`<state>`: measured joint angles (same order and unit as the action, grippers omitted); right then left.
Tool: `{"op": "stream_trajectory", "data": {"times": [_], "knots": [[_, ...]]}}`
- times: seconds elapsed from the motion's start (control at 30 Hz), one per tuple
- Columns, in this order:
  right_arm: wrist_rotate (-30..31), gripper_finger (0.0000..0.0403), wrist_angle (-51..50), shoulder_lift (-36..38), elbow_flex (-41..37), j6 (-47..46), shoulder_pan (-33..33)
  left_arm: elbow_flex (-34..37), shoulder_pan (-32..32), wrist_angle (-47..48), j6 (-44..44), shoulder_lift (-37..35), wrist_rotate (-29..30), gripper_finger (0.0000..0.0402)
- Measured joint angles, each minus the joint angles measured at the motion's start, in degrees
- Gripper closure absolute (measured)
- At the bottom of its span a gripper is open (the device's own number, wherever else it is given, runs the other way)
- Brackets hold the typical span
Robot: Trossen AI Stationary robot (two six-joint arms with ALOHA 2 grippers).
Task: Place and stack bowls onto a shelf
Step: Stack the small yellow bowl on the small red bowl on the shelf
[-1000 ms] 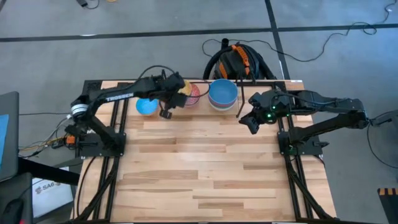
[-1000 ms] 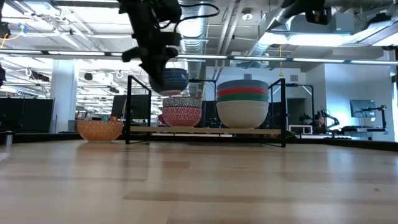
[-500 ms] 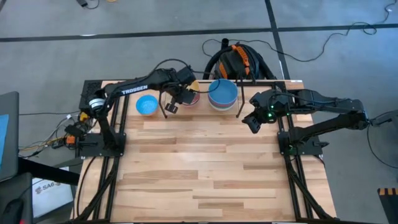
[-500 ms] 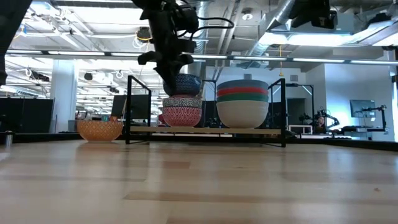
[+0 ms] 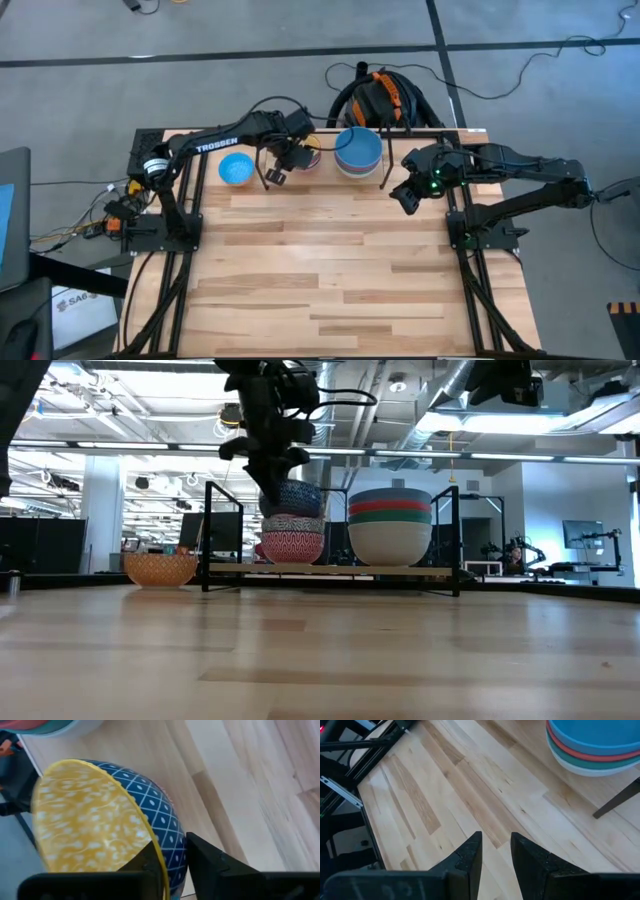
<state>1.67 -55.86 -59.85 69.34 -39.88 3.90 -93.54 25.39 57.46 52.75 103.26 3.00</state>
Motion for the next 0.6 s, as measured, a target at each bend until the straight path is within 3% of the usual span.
{"op": "stream_trajectory", "data": {"times": [0.3, 0.47, 0.6], "knots": [[0.0, 0.0274, -0.1, 0.0, 0.0, -0.2, -1.1, 0.0, -0.5, -0.9, -2.6, 0.0, 3.0, 0.0301], [1.1, 0.0274, -0.7, 0.0, 0.0, -0.1, -1.3, 0.0, -1.7, -1.3, -6.4, 0.0, 10.5, 0.0300], [1.2, 0.0274, -0.7, 0.0, 0.0, 0.1, -1.3, 0.0, -2.4, -1.6, -9.2, 0.0, 11.4, 0.0316]]}}
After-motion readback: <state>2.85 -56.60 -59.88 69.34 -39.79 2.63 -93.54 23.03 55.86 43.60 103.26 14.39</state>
